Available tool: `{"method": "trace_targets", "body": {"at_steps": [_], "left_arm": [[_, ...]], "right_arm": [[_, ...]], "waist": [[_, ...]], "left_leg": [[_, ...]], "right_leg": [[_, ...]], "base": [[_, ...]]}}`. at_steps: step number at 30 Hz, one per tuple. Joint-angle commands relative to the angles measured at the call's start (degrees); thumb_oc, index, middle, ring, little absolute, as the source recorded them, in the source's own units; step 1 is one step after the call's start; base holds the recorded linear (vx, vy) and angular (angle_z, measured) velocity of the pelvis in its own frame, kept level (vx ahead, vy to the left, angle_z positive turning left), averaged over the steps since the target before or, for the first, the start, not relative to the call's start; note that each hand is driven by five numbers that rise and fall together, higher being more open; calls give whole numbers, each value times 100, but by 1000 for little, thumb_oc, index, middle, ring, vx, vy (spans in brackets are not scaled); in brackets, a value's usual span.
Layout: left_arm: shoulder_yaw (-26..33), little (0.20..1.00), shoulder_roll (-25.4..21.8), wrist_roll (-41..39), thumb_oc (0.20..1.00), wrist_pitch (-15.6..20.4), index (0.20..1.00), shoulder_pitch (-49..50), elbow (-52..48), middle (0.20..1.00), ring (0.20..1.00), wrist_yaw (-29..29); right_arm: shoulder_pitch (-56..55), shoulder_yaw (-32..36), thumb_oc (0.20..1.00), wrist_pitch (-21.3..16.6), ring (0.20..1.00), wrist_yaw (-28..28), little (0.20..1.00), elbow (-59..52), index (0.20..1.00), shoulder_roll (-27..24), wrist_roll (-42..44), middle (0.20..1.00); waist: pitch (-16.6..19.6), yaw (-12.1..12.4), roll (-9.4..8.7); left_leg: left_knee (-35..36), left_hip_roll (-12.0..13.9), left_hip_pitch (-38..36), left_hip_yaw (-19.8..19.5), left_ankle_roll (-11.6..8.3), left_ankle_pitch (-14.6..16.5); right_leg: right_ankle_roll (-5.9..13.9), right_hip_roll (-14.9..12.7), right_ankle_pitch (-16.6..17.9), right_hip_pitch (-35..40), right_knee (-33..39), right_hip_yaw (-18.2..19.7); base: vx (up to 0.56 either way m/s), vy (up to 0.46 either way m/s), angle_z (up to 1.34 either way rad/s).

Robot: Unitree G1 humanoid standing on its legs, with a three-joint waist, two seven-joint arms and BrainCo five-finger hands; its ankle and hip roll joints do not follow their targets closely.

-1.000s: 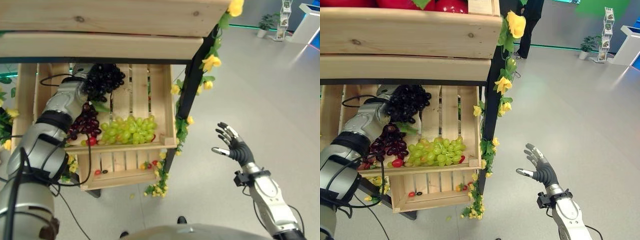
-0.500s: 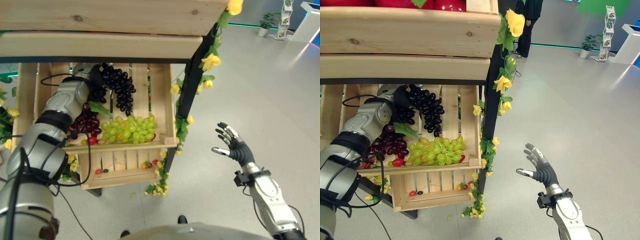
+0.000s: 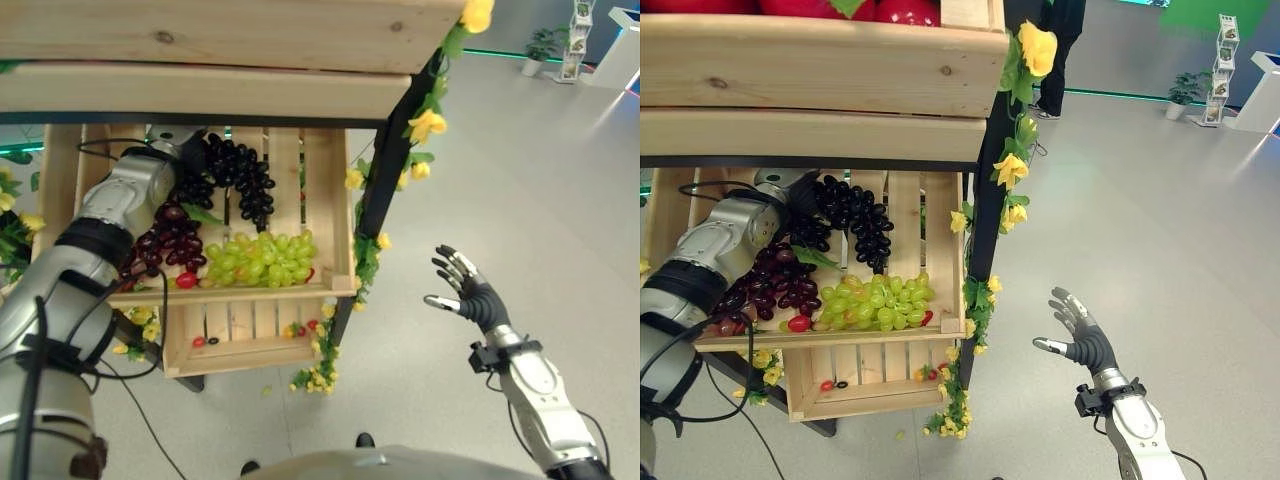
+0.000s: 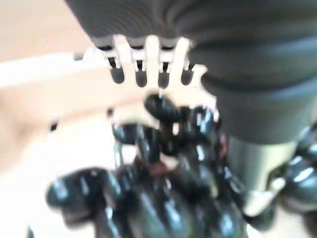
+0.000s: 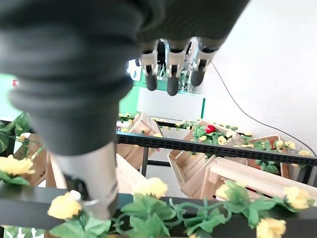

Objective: Pick up the fruits from the basket on one side to the basket on the other side

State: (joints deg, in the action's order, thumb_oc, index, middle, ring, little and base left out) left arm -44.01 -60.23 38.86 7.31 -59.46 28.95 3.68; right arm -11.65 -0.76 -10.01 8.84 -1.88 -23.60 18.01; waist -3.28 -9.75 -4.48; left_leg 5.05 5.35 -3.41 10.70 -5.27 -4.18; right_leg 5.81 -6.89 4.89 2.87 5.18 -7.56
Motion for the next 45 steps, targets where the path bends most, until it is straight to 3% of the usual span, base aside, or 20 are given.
{"method": "trace_targets", "body": {"at_steps": [1, 4, 9, 15, 18, 22, 23, 24, 26, 28, 30, 32, 33, 36, 45], "left_arm": [[110, 1000, -148, -799, 1000, 207, 1000, -612, 222, 1000, 1000, 213], [423, 1000, -346, -1167, 1000, 292, 1000, -380, -348, 1000, 1000, 30], [859, 1000, -609, -1047, 1000, 370, 1000, 62, -1052, 1000, 1000, -128], [2376, 1000, -770, -890, 1000, 467, 1000, 1677, -2260, 1000, 1000, -254], [2728, 1000, -782, -864, 1000, 464, 1000, 2068, -2453, 1000, 1000, -241], [3960, 1000, -600, -1094, 1000, 552, 1000, 3471, -3082, 1000, 1000, -252], [4226, 1000, -446, -1331, 1000, 596, 1000, 3791, -3230, 1000, 1000, -246], [4769, 1000, 10, -2030, 1000, 692, 1000, 4497, -3407, 1000, 1000, -213], [5059, 1000, 269, -2476, 1000, 710, 1000, 4895, -3561, 1000, 1000, -71], [5423, 1000, 1128, -3605, 1000, 802, 1000, 5506, -3637, 1000, 1000, -140], [5456, 1000, 1933, -4579, 1000, 889, 1000, 5883, -3569, 1000, 1000, 22], [5429, 1000, 2464, -5371, 1000, 918, 1000, 6229, -3614, 1000, 1000, 349], [5433, 1000, 2465, -5373, 1000, 917, 1000, 6233, -3616, 1000, 1000, 351], [5041, 1000, 3301, -6827, 1000, 699, 1000, 6474, -3318, 1000, 1000, 824], [4271, 1000, 3666, -7992, 1000, 363, 1000, 6479, -3539, 1000, 1000, 1428]], "right_arm": [[215, 369, 1000, -324, 1000, 64, 1000, -132, 1000, -146, 63, 1000], [164, 413, 1000, -366, 1000, 67, 1000, -83, 1000, -57, 56, 1000], [132, 493, 1000, -406, 1000, 41, 1000, -71, 1000, -20, 27, 1000], [89, 718, 1000, -401, 1000, -40, 1000, -50, 1000, 97, -112, 1000], [83, 747, 1000, -394, 1000, -51, 1000, -68, 1000, 85, -127, 1000], [92, 879, 1000, -361, 1000, -45, 1000, -103, 1000, 172, -155, 1000], [113, 889, 1000, -360, 1000, -54, 1000, -127, 1000, 185, -150, 1000], [139, 963, 1000, -391, 1000, -85, 1000, -157, 1000, 251, -103, 1000], [176, 973, 1000, -387, 1000, -94, 1000, -180, 1000, 244, -82, 1000], [238, 1016, 1000, -399, 1000, -104, 1000, -235, 1000, 288, -18, 1000], [296, 1089, 1000, -439, 1000, -149, 1000, -258, 1000, 310, 10, 1000], [337, 1155, 1000, -487, 1000, -184, 1000, -254, 1000, 348, 34, 1000], [336, 1153, 1000, -487, 1000, -184, 1000, -254, 1000, 346, 34, 1000], [421, 1170, 1000, -555, 1000, -260, 1000, -158, 1000, 372, 25, 1000], [438, 1141, 1000, -609, 1000, -341, 1000, -166, 1000, 430, 53, 1000]], "waist": [[58, 199, 105], [64, 255, 115], [62, 303, 109], [62, 502, 49], [64, 502, 62], [41, 613, 44], [26, 628, 47], [-5, 693, 41], [-8, 676, 68], [-45, 705, 76], [-79, 735, 100], [-110, 777, 130], [-108, 773, 132], [-152, 827, 190], [-191, 842, 301]], "left_leg": [[-269, -150, -9, -229, 252, 609], [-266, -151, -6, -273, 234, 589], [-270, -146, 15, -316, 220, 580], [-257, -148, 58, -439, 201, 557], [-255, -149, 61, -452, 200, 557], [-276, -149, 99, -515, 195, 558], [-290, -147, 108, -532, 196, 557], [-314, -154, 133, -572, 201, 551], [-328, -155, 142, -585, 204, 550], [-357, -164, 159, -623, 209, 547], [-411, -165, 230, -677, 207, 533], [-463, -171, 297, -723, 190, 512], [-465, -170, 300, -725, 189, 513], [-555, -160, 423, -850, 141, 458], [-495, -124, 576, -1175, -30, 237]], "right_leg": [[500, -81, -1068, 193, -854, -139], [480, -82, -1085, 205, -868, -190], [461, -73, -1111, 212, -881, -245], [408, -55, -1130, 247, -815, -341], [400, -54, -1139, 248, -815, -352], [344, -48, -1185, 238, -876, -391], [330, -45, -1196, 232, -899, -398], [300, -44, -1208, 222, -927, -396], [285, -45, -1218, 215, -946, -400], [246, -43, -1248, 218, -979, -419], [199, -42, -1272, 188, -1012, -447], [163, -33, -1295, 185, -1007, -492], [162, -33, -1294, 185, -1007, -495], [98, -6, -1322, 215, -961, -610], [-29, 97, -1411, 316, -866, -970]], "base": [[4, 0, 8], [6, -5, 11], [2, -11, 8], [5, -10, 9], [-5, -5, 7], [-2, -12, 3], [-24, -16, 9], [-18, -11, 8], [-8, -12, 7], [-13, -21, 15], [-42, -19, 13], [-41, -22, 11], [-41, -35, 9], [-48, -49, 28], [-36, -46, 26]]}}
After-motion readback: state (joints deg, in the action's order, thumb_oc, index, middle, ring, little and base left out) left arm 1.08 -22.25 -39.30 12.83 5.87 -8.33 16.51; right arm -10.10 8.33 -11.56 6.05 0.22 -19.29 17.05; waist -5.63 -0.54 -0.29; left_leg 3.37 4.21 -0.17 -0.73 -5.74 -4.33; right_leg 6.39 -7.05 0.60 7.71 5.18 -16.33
